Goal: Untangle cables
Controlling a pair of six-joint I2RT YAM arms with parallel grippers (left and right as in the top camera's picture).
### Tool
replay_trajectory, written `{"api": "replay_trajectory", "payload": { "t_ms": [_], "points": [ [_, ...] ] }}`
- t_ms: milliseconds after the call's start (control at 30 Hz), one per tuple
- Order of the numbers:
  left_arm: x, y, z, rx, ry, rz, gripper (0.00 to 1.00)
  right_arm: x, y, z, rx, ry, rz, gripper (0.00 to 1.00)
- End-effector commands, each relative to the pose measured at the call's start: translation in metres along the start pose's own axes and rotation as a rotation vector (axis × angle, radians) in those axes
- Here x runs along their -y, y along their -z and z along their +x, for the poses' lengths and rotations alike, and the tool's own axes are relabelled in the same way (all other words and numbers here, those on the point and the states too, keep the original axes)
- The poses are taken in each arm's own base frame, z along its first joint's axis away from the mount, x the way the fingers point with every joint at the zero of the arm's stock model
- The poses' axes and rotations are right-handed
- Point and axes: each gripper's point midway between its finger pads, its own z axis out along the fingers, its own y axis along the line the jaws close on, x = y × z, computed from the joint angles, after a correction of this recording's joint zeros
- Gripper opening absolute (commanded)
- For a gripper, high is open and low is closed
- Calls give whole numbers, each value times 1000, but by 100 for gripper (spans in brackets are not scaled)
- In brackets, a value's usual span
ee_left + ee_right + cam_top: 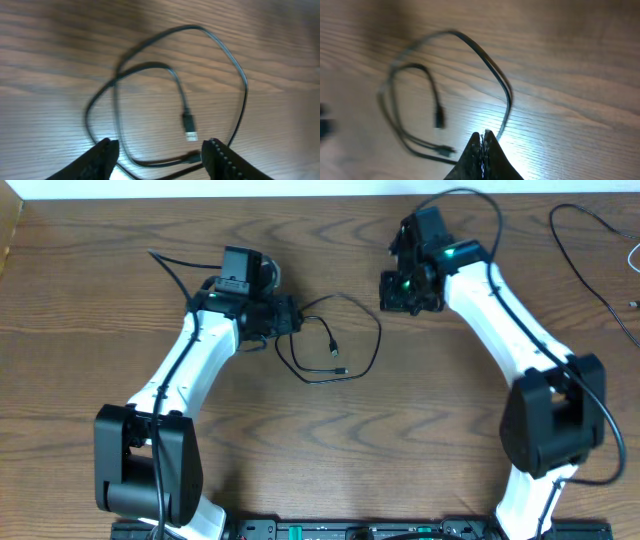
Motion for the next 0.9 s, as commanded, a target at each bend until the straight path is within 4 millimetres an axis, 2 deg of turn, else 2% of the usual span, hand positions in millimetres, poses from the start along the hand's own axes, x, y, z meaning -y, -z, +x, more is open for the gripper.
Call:
{"api": "replay_trajectory", "payload": {
  "t_ms": [0, 100, 200, 300, 400, 500, 600, 667, 867],
  "points": [
    [27, -2, 7, -9, -28, 65, 63, -12, 10, -3, 7, 18, -62, 1],
    [44, -6, 11, -5, -33, 89, 70, -10, 10, -4, 9, 9, -60, 1],
    [58, -9, 16, -6, -62, 104, 71, -9, 10, -5, 12, 8, -59, 1],
    [61, -14, 19, -18, -71, 105, 71, -5, 11, -6, 17, 3, -46, 1],
    [54, -25, 25, -46, -61, 78, 71, 5, 12, -11, 36, -27, -4, 1],
    [40, -39, 33, -86, 19, 25, 71, 14, 13, -13, 42, -39, 17, 2],
    [31, -54, 40, -121, 177, -9, 70, 18, 13, -13, 41, -46, 25, 10],
    [28, -61, 41, -126, 236, -16, 70, 20, 13, -13, 45, -47, 39, 17],
    [28, -80, 37, -106, 243, -15, 68, 22, 13, -13, 46, -47, 49, 20]
  ]
}}
